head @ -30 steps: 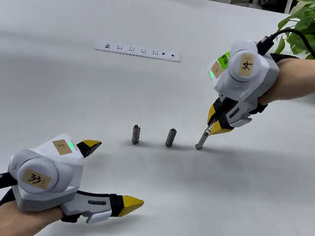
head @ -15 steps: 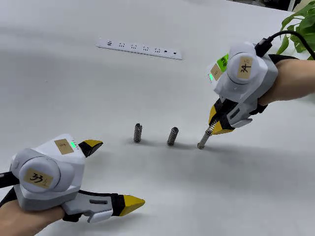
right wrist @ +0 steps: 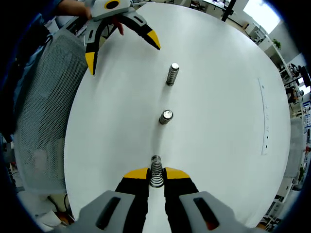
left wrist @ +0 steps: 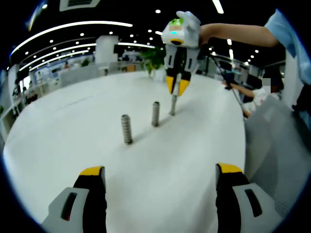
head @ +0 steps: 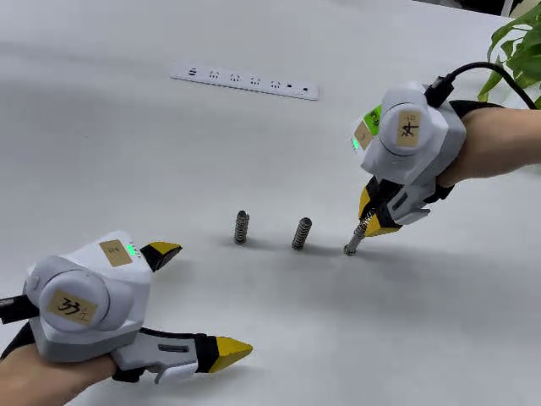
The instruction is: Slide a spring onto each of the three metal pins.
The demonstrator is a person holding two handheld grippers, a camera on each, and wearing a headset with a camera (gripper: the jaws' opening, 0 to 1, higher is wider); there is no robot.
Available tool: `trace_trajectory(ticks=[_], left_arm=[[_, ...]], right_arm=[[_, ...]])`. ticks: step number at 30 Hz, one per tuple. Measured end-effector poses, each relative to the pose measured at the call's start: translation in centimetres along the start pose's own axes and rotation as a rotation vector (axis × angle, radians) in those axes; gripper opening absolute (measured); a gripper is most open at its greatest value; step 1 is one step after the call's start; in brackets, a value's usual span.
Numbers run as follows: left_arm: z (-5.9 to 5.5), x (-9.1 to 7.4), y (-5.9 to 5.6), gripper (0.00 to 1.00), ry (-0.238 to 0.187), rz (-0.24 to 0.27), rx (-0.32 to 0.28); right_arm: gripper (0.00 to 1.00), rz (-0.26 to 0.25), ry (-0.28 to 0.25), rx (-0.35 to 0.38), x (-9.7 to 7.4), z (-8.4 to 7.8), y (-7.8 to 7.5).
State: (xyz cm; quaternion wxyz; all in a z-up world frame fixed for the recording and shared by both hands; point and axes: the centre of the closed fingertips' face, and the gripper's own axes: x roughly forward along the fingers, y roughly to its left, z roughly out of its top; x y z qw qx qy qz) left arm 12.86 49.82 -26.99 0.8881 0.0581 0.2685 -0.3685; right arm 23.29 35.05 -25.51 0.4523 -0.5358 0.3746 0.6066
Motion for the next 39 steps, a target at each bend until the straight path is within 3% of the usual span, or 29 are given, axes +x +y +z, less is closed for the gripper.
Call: trace_trajectory(ticks=[8, 21, 30, 34, 39], left_arm=[[0.1, 0.0, 0.3, 0.95, -0.001, 0.004, -0.004], [-0.6, 0.2, 0.3, 0.94, 0.016, 0.000, -0.023], [-0.5, 0.7, 0.3, 0.94, 0.019, -0.012, -0.026], [-0.5, 0.8, 0.3, 0.94, 0.019, -0.012, -0.023], [-0.5, 0.8, 0.2, 0.94, 0.020, -0.013, -0.023]], right_arm=[[0.12, 0.016, 0.035, -0.030, 1.3, 0.1, 0.4], [0.13, 0.054, 0.036, -0.033, 3.2, 0.6, 1.2], [0.12, 0.057, 0.036, -0.018, 3.1, 0.7, 1.3], [0.12, 0.051, 0.074, -0.042, 2.9, 0.3, 1.5], [0.12, 0.048, 0.079, -0.043, 3.0, 0.2, 1.4]])
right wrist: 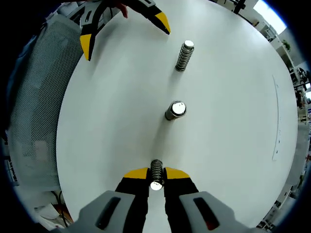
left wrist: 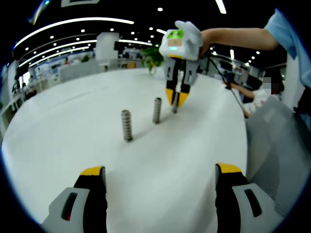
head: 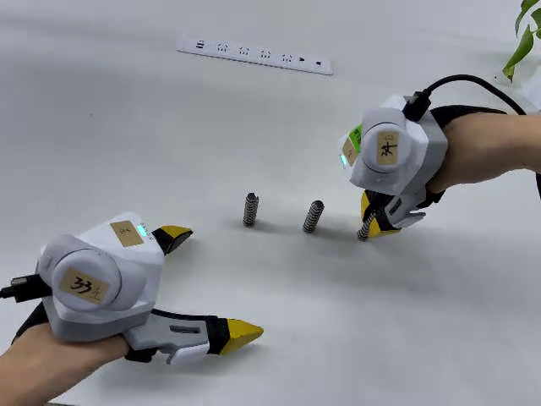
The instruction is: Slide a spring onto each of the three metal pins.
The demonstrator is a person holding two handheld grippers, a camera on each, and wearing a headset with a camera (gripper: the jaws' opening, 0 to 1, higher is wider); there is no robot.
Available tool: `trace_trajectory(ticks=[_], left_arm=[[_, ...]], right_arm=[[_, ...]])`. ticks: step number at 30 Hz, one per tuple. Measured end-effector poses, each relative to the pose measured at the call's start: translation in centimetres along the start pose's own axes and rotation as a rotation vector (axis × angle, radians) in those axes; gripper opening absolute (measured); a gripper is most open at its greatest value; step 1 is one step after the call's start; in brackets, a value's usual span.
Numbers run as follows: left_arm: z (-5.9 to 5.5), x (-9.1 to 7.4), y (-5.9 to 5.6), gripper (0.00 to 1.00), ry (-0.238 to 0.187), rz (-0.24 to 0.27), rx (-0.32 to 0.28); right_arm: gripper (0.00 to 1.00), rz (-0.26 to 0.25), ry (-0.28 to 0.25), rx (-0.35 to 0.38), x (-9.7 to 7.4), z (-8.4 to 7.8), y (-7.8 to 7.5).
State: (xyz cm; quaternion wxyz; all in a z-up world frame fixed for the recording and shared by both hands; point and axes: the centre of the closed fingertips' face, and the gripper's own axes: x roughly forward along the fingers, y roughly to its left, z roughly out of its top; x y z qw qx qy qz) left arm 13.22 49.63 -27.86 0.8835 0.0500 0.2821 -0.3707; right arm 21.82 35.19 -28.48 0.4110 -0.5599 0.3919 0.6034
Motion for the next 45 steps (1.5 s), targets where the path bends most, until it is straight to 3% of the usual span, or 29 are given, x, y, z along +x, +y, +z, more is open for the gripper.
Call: trace_trajectory(ticks=[11, 17, 20, 26, 31, 35, 40, 45], left_arm=[[0.0, -0.2, 0.1, 0.94, -0.003, 0.008, -0.001], [0.1, -0.3, 0.0, 0.94, -0.005, 0.008, 0.003], [0.2, -0.4, 0.0, 0.94, -0.005, 0.007, 0.004], [0.4, -0.5, 0.0, 0.94, -0.008, 0.008, 0.011], [0.6, -0.7, 0.2, 0.94, -0.012, 0.015, 0.013], [0.9, -1.0, 0.3, 0.94, -0.017, 0.021, 0.014], [1.2, -1.2, 0.1, 0.94, -0.028, 0.030, 0.013], [1.5, -1.4, 0.0, 0.94, -0.035, 0.042, 0.013]], right_arm=[[0.15, -0.013, -0.008, 0.011, 0.0, -0.1, -0.3], [0.29, -0.033, -0.025, 0.016, 0.0, -0.1, -0.8], [0.45, -0.044, -0.040, 0.027, 0.0, 0.0, -1.0], [0.79, -0.070, -0.109, 0.082, 0.0, 0.2, -0.9], [0.94, -0.138, -0.142, 0.103, 0.1, -0.2, -1.2], [0.99, -0.169, -0.231, 0.186, -0.2, 0.2, -0.7], [0.99, -0.241, -0.250, 0.222, -0.4, -0.9, -0.4], [0.99, -0.299, -0.376, 0.350, -1.2, -1.0, 0.6]])
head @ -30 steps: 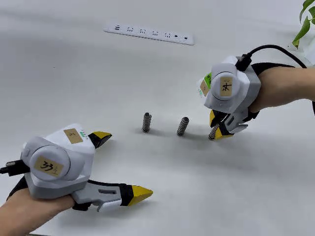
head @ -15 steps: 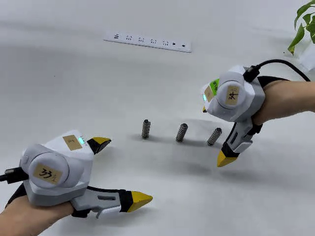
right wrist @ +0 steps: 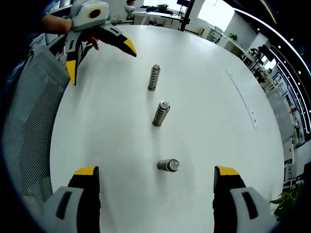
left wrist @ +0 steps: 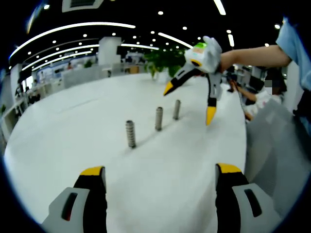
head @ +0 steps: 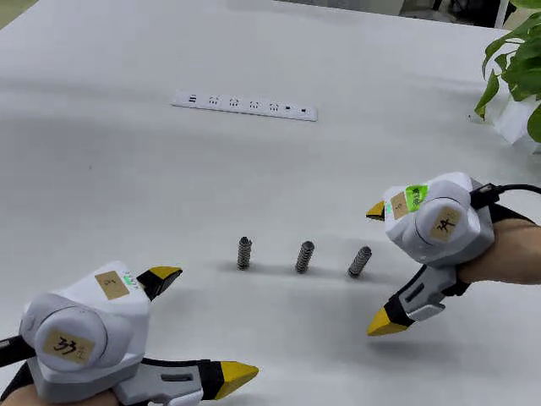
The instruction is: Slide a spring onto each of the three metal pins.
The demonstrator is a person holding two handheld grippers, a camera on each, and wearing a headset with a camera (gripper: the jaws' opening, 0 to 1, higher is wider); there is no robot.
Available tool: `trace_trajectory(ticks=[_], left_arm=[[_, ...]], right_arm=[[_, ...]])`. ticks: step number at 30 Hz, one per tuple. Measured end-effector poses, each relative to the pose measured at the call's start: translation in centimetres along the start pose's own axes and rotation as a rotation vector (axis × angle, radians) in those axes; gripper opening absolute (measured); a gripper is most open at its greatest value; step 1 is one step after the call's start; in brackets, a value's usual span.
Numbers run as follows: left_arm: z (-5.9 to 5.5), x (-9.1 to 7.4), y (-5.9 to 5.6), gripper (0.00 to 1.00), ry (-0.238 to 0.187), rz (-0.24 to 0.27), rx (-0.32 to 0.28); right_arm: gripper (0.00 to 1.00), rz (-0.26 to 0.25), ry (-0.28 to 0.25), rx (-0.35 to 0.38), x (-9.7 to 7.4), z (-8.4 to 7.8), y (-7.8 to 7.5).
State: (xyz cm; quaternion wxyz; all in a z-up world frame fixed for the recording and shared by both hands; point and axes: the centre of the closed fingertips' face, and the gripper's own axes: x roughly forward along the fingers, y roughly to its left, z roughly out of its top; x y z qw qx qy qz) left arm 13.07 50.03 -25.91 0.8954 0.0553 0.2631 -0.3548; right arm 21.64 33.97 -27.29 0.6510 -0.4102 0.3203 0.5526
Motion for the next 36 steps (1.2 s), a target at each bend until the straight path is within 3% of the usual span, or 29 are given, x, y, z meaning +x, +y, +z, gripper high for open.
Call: trace_trajectory(ticks=[6, 10, 16, 27, 34, 36], left_arm=[[-0.1, -0.2, -0.3, 0.94, -0.005, 0.008, -0.005], [-0.3, -0.3, -0.1, 0.94, -0.010, 0.023, -0.014], [-0.6, -0.8, -0.4, 0.94, -0.004, 0.026, -0.007], [-1.0, -1.5, -1.0, 0.94, -0.007, 0.042, -0.015], [-1.1, -1.4, -1.8, 0.94, -0.012, 0.049, -0.009], [-1.0, -1.3, -2.1, 0.94, -0.015, 0.042, -0.007]], right_arm=[[0.99, -0.021, -0.010, 0.081, -1.2, -2.1, 1.2], [0.99, -0.039, -0.076, 0.173, -2.0, -2.1, 2.6], [0.99, -0.108, -0.155, 0.265, -3.3, -2.1, 3.6], [0.99, -0.197, -0.246, 0.415, -4.9, -3.2, 6.6], [0.99, -0.336, -0.303, 0.449, -5.8, -3.0, 6.2], [0.99, -0.352, -0.324, 0.466, -6.1, -2.7, 6.2]])
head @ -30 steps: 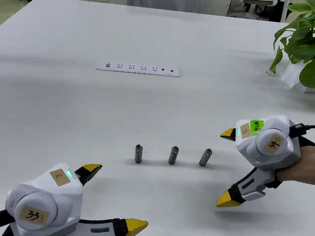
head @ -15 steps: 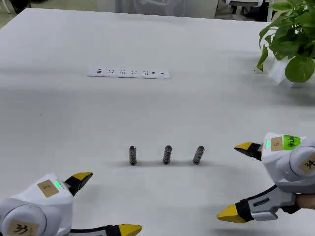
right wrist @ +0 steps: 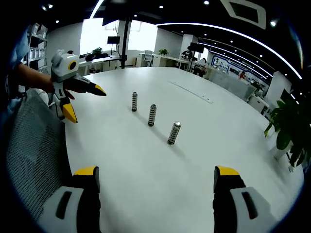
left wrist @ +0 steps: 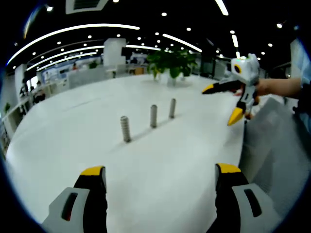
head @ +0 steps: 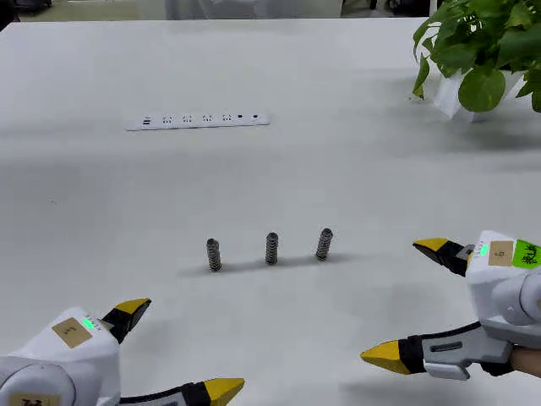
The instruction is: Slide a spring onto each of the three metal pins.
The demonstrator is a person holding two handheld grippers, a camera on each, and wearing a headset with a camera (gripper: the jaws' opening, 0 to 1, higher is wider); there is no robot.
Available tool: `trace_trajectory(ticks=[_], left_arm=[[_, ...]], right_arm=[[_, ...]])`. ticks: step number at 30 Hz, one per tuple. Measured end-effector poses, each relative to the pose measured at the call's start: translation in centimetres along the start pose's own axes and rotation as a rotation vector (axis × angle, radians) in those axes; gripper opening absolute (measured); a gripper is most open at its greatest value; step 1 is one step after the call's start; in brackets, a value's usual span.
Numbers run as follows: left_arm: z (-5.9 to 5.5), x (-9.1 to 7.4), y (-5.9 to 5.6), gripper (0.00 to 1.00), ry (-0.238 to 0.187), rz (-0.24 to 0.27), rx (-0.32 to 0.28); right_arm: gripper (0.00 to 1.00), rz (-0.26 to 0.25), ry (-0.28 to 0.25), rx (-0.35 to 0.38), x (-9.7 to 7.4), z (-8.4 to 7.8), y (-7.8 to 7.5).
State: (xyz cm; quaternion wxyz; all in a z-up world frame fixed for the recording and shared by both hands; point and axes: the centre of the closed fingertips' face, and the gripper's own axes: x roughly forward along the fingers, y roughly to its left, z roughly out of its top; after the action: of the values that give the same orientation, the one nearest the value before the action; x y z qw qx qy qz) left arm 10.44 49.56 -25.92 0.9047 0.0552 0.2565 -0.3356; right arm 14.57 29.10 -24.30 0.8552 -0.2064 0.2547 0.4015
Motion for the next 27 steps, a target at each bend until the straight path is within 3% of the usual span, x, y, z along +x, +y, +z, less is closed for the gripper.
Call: trace_trajectory(ticks=[6, 11, 16, 17, 19, 27], left_arm=[[0.1, 0.2, -0.4, 0.94, 0.001, -0.003, 0.013], [0.6, 0.4, -0.7, 0.94, -0.016, 0.009, 0.010], [0.7, 0.7, -0.6, 0.94, -0.017, 0.020, -0.003], [0.7, 0.8, -0.7, 0.95, -0.021, 0.021, -0.006], [0.8, 0.8, -0.7, 0.95, -0.023, 0.025, -0.011], [0.5, 0.9, -0.3, 0.96, -0.006, 0.038, -0.022]], right_arm=[[0.99, -0.028, -0.033, 0.023, -0.7, 0.4, 0.3], [0.99, -0.089, -0.115, 0.072, -1.2, 0.9, 0.2], [0.99, -0.078, -0.090, 0.103, -1.8, -0.8, 0.9], [0.99, -0.080, -0.071, 0.084, -1.8, -0.8, 1.0], [0.99, -0.086, -0.097, 0.074, -1.8, -0.2, 0.9], [0.99, -0.080, -0.081, 0.130, -1.4, -0.8, 0.9]])
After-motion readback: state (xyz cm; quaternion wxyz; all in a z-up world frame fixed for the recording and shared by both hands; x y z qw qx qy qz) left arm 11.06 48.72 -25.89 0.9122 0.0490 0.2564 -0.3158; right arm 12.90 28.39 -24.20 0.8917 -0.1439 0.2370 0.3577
